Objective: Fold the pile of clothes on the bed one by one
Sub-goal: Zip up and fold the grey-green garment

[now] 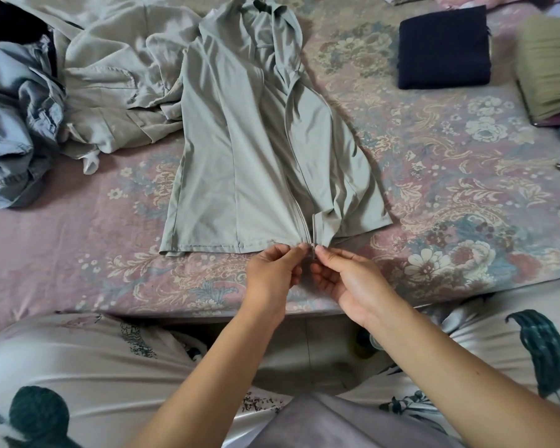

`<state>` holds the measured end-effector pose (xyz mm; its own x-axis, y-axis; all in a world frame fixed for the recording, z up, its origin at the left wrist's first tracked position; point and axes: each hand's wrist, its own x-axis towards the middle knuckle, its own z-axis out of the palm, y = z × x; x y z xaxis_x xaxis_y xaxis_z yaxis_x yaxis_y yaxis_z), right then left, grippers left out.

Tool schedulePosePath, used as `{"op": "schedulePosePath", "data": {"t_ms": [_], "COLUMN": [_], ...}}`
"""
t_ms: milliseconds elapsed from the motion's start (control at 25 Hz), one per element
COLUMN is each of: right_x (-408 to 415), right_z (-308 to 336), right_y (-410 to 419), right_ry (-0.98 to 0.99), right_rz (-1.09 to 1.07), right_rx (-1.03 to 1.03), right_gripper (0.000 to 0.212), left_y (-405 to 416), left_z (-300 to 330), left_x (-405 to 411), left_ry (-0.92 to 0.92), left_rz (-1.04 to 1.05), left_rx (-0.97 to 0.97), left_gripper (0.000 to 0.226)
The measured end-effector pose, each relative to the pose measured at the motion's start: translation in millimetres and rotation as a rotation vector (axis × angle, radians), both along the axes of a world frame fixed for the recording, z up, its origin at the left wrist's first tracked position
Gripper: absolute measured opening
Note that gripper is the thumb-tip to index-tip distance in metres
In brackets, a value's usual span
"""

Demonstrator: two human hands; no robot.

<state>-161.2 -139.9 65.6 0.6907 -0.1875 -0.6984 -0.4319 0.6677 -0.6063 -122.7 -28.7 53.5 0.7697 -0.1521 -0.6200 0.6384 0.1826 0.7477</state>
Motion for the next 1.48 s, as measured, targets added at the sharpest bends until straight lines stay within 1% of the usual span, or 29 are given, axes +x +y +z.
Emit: {"op": "schedulePosePath", "data": {"t_ms": [200, 320, 440, 480, 600, 720, 800, 840, 880, 960, 1000, 1040, 1080, 1120, 1160, 1200, 1280, 1320, 1400, 1480], "right_x": [1, 1, 2, 2, 4, 5, 5, 5, 3, -2, -6, -8, -8, -6, -2, 2, 10, 13, 16, 16], "right_z": [-6, -8, -8, -8, -12, -17, -18, -19, -19, -22, -23, -24, -28, -32, -35, -38, -39, -38, -38, -37], "right_y": [2, 2, -1, -2, 1, 11, 15, 14, 13, 6, 0, -6, -13, -19, -23, -26, -29, -29, -29, -27], "right_ry": [-0.014, -0.008, 0.002, 0.007, 0.018, 0.027, 0.022, 0.005, -0.020, -0.118, -0.214, -0.369, -0.548, -0.693, -0.772, -0.796, -0.818, -0.836, -0.843, -0.775], "right_rz": [-0.016, 0.015, 0.139, 0.149, 0.087, 0.034, -0.006, 0.002, 0.045, 0.164, 0.203, 0.249, 0.340, 0.456, 0.555, 0.606, 0.605, 0.591, 0.564, 0.548], "right_rx": [0.031, 0.058, -0.028, -0.063, -0.133, -0.233, -0.246, -0.284, -0.378, -0.709, -0.917, -1.127, -1.346, -1.536, -1.673, -1.766, -1.862, -1.860, -1.773, -1.657], "right_gripper": [0.008, 0.007, 0.015, 0.016, 0.008, 0.018, 0.020, 0.020, 0.018, 0.014, 0.022, 0.031, 0.038, 0.040, 0.039, 0.035, 0.029, 0.027, 0.026, 0.026], "left_y": [2, 4, 8, 9, 9, 8, 9, 10, 11, 14, 16, 16, 17, 17, 16, 16, 16, 17, 19, 18], "left_z": [-1, -1, 2, 3, 1, 2, 2, 1, 0, -4, -5, -6, -7, -7, -7, -7, -5, -4, -5, -6], "left_x": [0, 2, 4, 4, 0, 0, 1, 1, 1, 2, 3, 4, 4, 5, 5, 4, 4, 4, 5, 5], "left_ry": [-0.006, 0.004, 0.008, -0.002, -0.109, -0.228, -0.257, -0.251, -0.230, -0.147, -0.097, -0.055, -0.030, -0.020, -0.020, -0.024, -0.036, -0.044, -0.048, -0.035], "left_rz": [-0.053, -0.090, -0.106, -0.115, -0.171, -0.237, -0.273, -0.280, -0.274, -0.234, -0.209, -0.191, -0.184, -0.186, -0.193, -0.203, -0.217, -0.216, -0.198, -0.190], "left_rx": [0.009, 0.022, 0.003, 0.006, 0.119, 0.211, 0.241, 0.247, 0.240, 0.191, 0.152, 0.120, 0.104, 0.106, 0.111, 0.114, 0.120, 0.125, 0.127, 0.107], "left_gripper": [0.030, 0.028, 0.022, 0.021, 0.024, 0.027, 0.026, 0.026, 0.025, 0.021, 0.019, 0.018, 0.018, 0.019, 0.021, 0.022, 0.022, 0.021, 0.018, 0.015]}}
